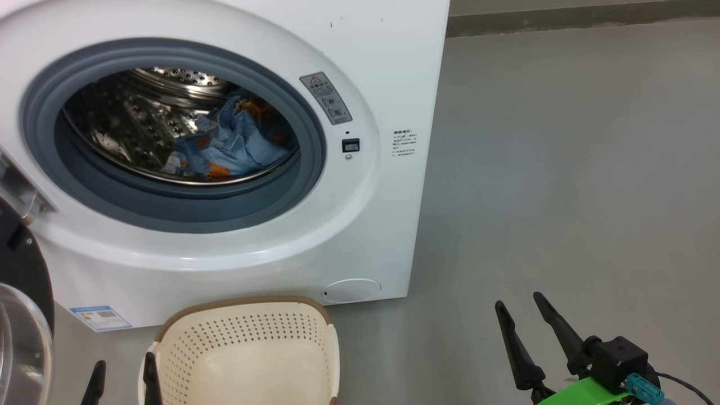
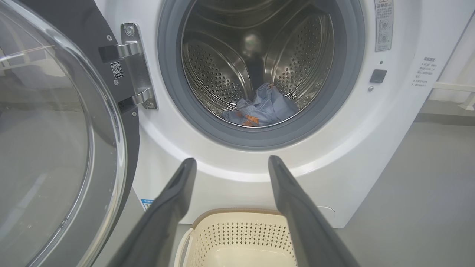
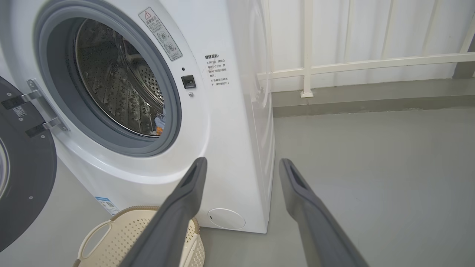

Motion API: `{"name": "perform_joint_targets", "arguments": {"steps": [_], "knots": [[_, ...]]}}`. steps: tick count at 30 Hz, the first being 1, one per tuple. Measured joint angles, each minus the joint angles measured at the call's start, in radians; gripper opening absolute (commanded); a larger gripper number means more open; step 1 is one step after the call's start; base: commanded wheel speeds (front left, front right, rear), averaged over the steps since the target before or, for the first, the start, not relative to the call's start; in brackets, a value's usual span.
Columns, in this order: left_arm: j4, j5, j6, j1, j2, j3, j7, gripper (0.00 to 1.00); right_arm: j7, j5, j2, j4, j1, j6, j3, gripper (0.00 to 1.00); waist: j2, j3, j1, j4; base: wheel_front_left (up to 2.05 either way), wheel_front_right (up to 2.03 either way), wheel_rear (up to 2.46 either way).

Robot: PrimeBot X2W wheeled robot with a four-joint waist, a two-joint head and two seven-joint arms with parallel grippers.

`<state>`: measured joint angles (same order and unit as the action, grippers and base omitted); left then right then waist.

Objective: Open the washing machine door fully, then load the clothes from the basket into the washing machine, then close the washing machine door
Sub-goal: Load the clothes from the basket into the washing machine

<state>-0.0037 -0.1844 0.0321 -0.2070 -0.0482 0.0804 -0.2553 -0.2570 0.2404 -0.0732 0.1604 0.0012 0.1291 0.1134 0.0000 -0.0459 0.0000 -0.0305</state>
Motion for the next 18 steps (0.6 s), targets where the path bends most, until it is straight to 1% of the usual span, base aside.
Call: {"name": "perform_joint_targets", "arguments": {"steps": [18], "knots": [[0.015,0.002,-0.001,0.003,0.000,0.011,0.000,1.00,0.000,0.000,0.003,0.004,0.000,0.000,0.000,1.00,0.0000,-0.006,0.0000,0.003,0.00,0.00,0.00]]}}
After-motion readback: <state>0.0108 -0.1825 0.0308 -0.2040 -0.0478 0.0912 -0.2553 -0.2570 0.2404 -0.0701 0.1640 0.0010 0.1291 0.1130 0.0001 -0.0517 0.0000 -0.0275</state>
